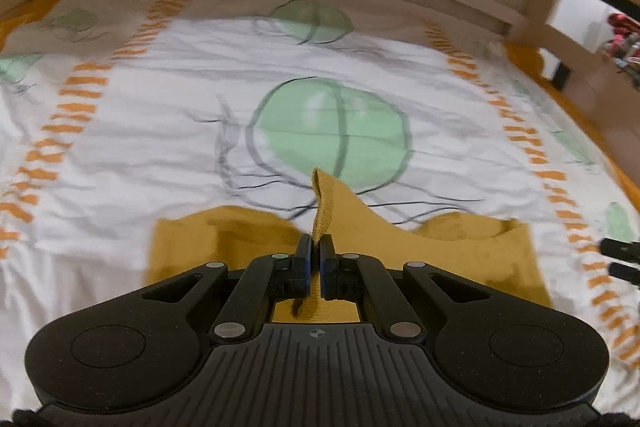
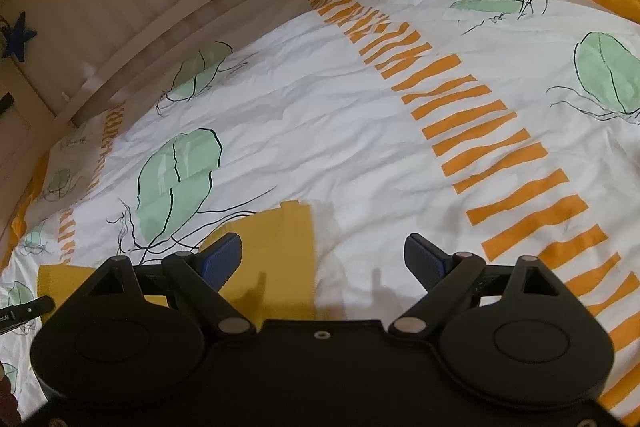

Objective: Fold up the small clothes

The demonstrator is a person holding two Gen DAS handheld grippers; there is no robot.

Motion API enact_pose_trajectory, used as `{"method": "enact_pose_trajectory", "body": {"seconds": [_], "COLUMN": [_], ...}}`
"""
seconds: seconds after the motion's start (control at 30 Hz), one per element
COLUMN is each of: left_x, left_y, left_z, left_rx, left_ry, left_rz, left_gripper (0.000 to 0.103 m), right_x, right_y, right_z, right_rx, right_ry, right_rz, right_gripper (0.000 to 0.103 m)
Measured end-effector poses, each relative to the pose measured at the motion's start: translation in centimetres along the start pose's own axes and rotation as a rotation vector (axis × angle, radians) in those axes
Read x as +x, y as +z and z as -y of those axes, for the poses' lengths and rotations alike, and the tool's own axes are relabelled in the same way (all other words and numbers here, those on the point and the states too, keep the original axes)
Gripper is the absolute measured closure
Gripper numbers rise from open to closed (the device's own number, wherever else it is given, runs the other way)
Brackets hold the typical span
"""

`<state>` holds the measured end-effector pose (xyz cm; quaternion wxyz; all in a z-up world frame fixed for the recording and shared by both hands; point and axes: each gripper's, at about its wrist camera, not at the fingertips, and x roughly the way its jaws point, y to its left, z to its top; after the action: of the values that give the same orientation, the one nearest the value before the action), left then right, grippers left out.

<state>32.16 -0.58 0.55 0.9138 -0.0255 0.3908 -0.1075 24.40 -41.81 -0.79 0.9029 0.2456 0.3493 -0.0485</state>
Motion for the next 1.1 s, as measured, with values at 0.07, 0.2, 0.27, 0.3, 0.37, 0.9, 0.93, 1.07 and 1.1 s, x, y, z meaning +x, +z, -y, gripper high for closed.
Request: {"method": "enact_pose_trajectory", "body": {"seconds": [0.07, 0.2, 0.27, 0.3, 0.37, 0.9, 0.93, 1.07, 1.1], "left_x": [0.5, 1.9, 2.5, 2.7, 2.9, 5.8, 6.0, 6.9, 6.9], "left_y": [-0.3, -1.2, -1.7, -2.0, -2.3, -3.8, -3.9, -4.6, -4.8], "left_z": [-1.1, -2.8, -3.5, -4.0, -5.0, -9.0, -9.1, -9.5, -9.8], "left_rx": [-0.016, -0.028, -0.04, -0.045, -0.065, -0.129, -0.123, -0.083, -0.086], "left_ry": [0.02, 0.052, 0.065, 0.075, 0.096, 0.175, 0.192, 0.241, 0.237], "left_rz": [-0.014, -0.05, -0.064, -0.067, -0.071, -0.127, -0.131, -0.149, -0.15], "left_gripper": [0.1, 0.1, 0.1, 0.1, 0.1, 0.099, 0.099, 0.098, 0.098], "right_x": [0.1, 0.5, 0.7, 0.8, 1.0, 2.6, 2.7, 3.0, 3.0], "right_y": [-0.1, -0.2, -0.3, -0.3, -0.4, -1.3, -1.3, -1.4, -1.4], "right_z": [-0.1, -0.1, -0.2, -0.2, -0.3, -1.1, -1.2, -1.3, -1.3], "right_rx": [-0.001, -0.004, -0.009, -0.012, -0.017, -0.058, -0.06, -0.06, -0.059], "right_ry": [-0.002, -0.004, -0.005, -0.007, -0.01, -0.032, -0.034, -0.035, -0.034], "right_rz": [-0.005, -0.019, -0.027, -0.031, -0.039, -0.097, -0.098, -0.105, -0.107], "right_gripper": [0.013, 0.013, 0.013, 0.013, 0.013, 0.013, 0.013, 0.013, 0.013]}}
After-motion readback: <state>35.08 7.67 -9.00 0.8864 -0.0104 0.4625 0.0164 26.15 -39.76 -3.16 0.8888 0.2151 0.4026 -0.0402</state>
